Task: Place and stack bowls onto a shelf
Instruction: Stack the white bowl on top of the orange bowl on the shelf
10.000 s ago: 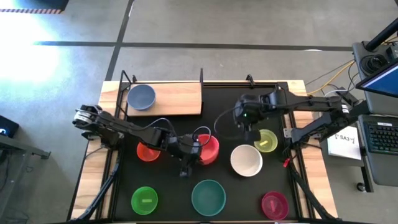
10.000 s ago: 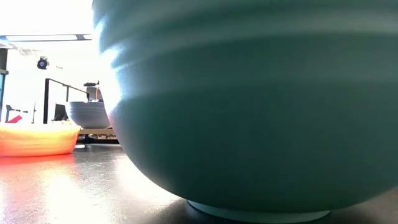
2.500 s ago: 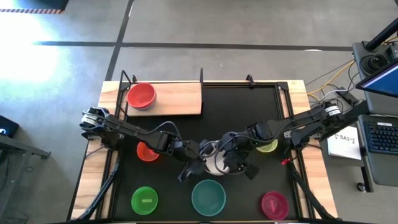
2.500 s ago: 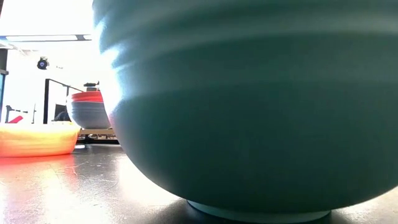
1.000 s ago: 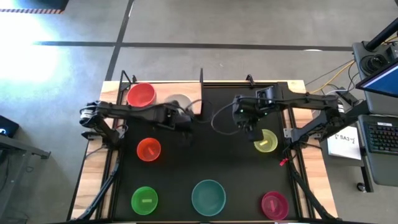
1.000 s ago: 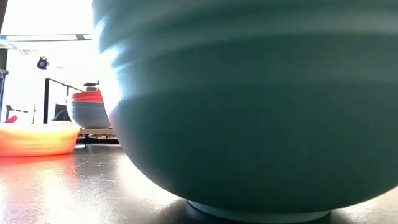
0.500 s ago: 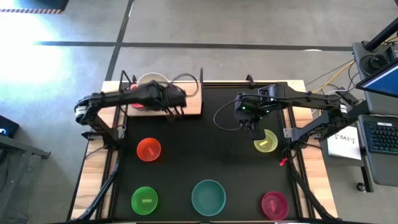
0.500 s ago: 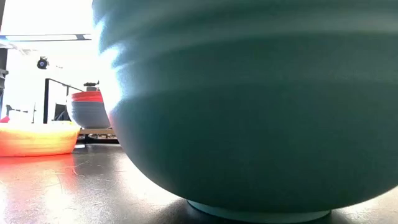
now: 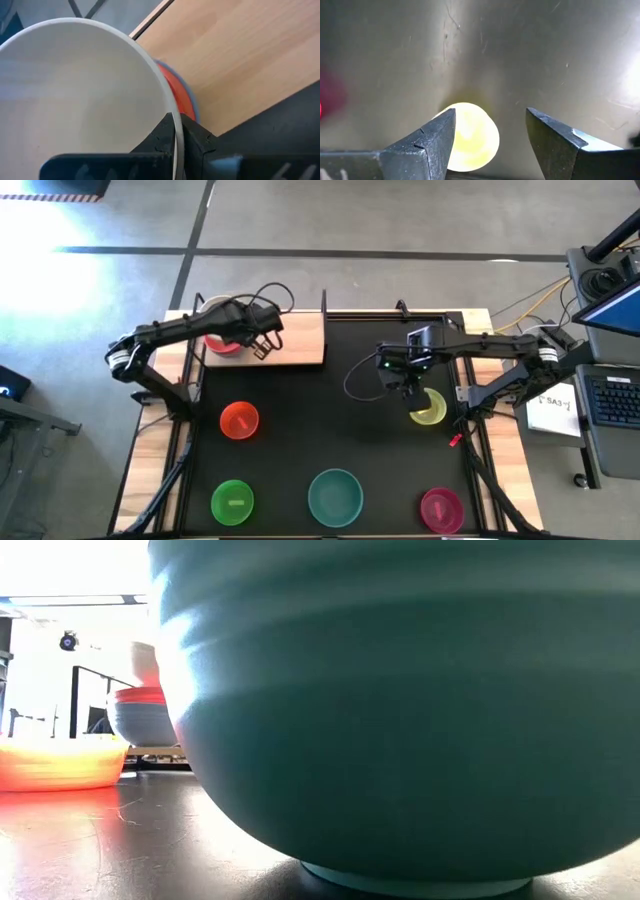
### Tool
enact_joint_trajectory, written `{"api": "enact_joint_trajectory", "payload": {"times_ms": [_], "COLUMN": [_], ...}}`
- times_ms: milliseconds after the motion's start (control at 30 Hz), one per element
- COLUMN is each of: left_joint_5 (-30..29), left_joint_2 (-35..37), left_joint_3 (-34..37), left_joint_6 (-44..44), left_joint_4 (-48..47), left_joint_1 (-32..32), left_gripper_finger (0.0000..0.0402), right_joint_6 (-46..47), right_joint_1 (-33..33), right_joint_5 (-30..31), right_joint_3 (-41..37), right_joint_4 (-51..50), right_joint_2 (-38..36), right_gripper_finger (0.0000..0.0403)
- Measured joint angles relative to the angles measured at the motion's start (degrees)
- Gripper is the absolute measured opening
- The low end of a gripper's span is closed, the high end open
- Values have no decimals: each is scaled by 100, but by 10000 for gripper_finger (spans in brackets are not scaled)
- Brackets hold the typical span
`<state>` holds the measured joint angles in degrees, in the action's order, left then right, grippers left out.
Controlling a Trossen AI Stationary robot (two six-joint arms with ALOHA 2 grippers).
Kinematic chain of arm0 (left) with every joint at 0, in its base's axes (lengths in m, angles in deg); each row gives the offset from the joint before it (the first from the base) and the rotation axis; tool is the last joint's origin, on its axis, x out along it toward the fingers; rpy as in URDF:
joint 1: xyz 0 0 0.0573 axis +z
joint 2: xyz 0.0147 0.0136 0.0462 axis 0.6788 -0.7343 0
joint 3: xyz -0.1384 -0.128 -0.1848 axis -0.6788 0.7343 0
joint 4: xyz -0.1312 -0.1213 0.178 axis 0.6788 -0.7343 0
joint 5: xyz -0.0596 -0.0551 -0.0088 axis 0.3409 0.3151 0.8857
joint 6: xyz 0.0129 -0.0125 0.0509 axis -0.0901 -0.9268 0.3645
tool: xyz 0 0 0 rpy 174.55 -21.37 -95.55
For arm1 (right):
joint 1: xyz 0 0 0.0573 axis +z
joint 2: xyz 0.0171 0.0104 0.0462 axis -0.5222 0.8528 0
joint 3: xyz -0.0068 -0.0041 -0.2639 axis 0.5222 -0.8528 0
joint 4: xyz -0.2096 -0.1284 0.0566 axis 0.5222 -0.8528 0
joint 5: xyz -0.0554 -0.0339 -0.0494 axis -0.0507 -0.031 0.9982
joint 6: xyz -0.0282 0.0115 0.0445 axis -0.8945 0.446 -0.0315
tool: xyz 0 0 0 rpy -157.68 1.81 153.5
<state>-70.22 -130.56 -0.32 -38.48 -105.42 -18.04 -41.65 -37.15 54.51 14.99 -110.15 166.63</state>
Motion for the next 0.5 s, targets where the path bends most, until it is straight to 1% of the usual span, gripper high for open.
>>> {"api": "enact_joint_trajectory", "payload": {"times_ms": [233,500], "left_joint_5": [123,116], "left_joint_2": [4,4], "left_joint_3": [433,813], "left_joint_6": [47,-7], "left_joint_4": [566,681], "left_joint_1": [78,177], "left_gripper_finger": [0,4], "right_joint_6": [63,85], "right_joint_1": [0,0], "right_joint_5": [-1,-1], "right_joint_3": [-203,-243], "right_joint_4": [187,258], "right_joint_2": [0,0], "right_gripper_finger": [228,228]}}
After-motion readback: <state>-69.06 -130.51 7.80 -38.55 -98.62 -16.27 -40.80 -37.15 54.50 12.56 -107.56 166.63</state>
